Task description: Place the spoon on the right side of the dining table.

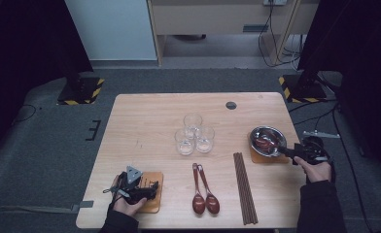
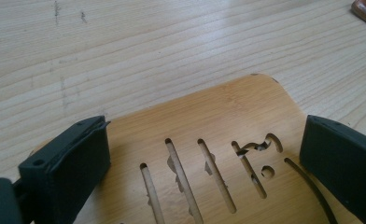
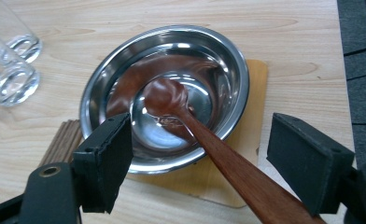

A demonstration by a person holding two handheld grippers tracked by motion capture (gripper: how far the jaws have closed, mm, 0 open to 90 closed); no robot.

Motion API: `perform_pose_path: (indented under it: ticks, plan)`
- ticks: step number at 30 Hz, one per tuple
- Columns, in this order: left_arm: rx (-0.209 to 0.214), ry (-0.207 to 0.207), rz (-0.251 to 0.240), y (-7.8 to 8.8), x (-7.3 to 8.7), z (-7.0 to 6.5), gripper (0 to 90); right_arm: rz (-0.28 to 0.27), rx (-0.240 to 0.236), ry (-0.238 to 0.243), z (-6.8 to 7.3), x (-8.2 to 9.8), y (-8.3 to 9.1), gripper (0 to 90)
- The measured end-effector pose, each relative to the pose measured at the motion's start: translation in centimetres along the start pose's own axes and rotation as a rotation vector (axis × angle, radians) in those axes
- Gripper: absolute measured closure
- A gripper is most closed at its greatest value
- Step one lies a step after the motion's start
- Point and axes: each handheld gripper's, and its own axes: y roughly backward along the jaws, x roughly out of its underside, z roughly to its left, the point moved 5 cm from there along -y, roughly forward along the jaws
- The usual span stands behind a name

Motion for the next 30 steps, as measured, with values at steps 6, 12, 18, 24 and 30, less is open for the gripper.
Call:
perform_pose_path:
  ticks: [6,12,18,24,30]
  plan:
    - [0.000,0.000,0.000,0.0,0.0,0.0,0.8,0.003,-0.014,0.021,0.6,0.2,0.2,22.1]
    - [0.000,0.000,0.000,0.0,0.0,0.0,0.8,0.016,-0.023,0.024,1.0,0.7,0.3,22.3]
    - [0.000,0.000,0.000,0.0,0.0,0.0,0.8,0.025,-0.034,0.035,1.3,1.0,0.4,22.2]
    - [0.000,0.000,0.000,0.0,0.0,0.0,0.8,0.022,-0.040,0.039,1.2,1.0,0.5,21.8]
    - [0.000,-0.001,0.000,0.0,0.0,0.0,0.8,0.022,-0.045,0.030,1.2,1.1,0.8,21.8]
